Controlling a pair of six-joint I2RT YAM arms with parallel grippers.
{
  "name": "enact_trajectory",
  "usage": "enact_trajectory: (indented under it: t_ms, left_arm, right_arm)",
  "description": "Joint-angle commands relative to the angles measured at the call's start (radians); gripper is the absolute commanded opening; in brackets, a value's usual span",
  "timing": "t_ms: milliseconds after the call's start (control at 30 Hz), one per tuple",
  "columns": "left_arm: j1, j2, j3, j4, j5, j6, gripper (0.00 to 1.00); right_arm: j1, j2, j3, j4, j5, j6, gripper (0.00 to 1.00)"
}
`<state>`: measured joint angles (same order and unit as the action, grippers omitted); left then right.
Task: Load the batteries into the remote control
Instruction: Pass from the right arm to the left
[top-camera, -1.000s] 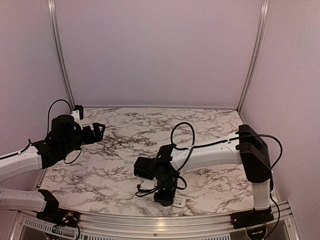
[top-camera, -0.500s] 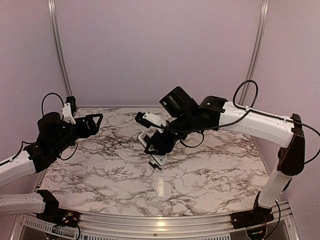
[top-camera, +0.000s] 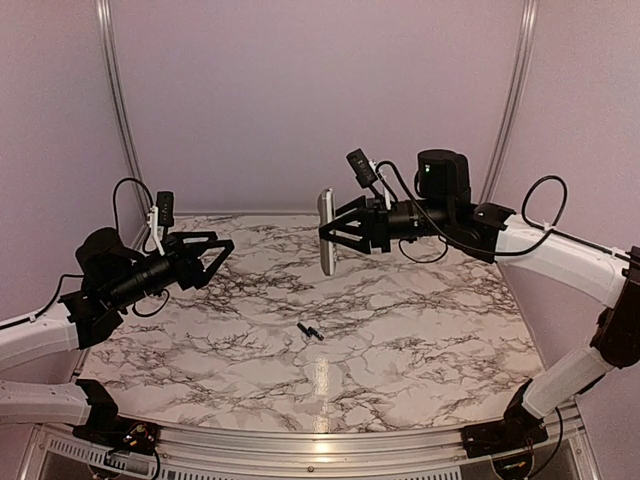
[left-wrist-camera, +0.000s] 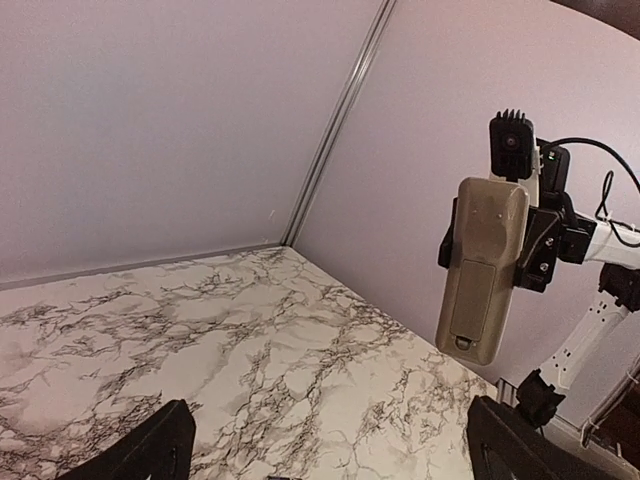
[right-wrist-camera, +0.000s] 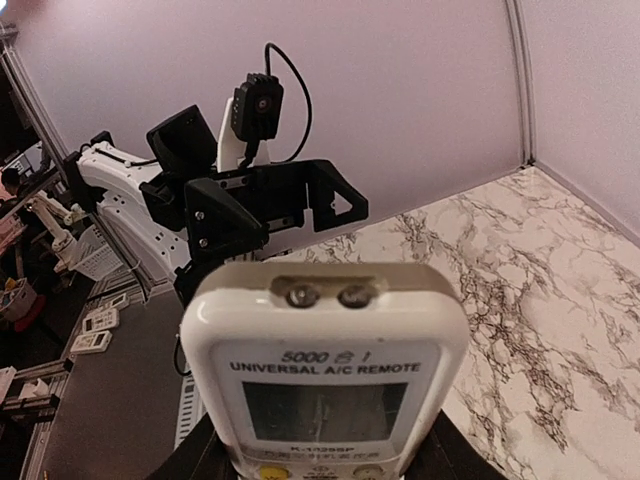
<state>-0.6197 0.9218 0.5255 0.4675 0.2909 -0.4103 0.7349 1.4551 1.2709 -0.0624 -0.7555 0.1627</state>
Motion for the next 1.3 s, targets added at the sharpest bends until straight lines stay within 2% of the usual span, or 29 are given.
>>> enact_trajectory:
  t_ms: [0, 133, 500, 700, 833, 1067, 1267]
  left_arm:
    - [-0.053, 0.059, 0.013, 0.104, 0.141, 0.045, 0.99]
    - [-0.113, 0.123, 0.038, 0.149, 0.195, 0.07, 0.99]
    - [-0.288, 0.303, 0.196, 0.181, 0.199, 0.141, 0.99]
    - [-0.371, 0.398, 0.315, 0.09, 0.076, 0.21, 0.99]
    - [-0.4, 0.424, 0.345, 0.087, 0.051, 0.231, 0.97]
    - [-0.435, 0.476, 0.406, 0.043, 0.022, 0.262, 0.9]
    - [-0.439, 0.474, 0.403, 0.067, -0.003, 0.258, 0.72]
  right_arm:
    - [-0.011, -0.029, -0.023, 0.227, -0.169, 0.057, 0.28]
    - [-0.019, -0.04, -0.065, 0.362, -0.235, 0.105, 0.27]
    - [-0.019, -0.014, -0.149, 0.649, -0.351, 0.276, 0.26]
    - [-0.018, 0.006, -0.185, 0.777, -0.373, 0.366, 0.26]
    - [-0.016, 0.019, -0.204, 0.837, -0.378, 0.412, 0.26]
    - [-0.003, 0.037, -0.202, 0.863, -0.384, 0.431, 0.26]
    - [-0.001, 0.042, -0.206, 0.884, -0.394, 0.448, 0.26]
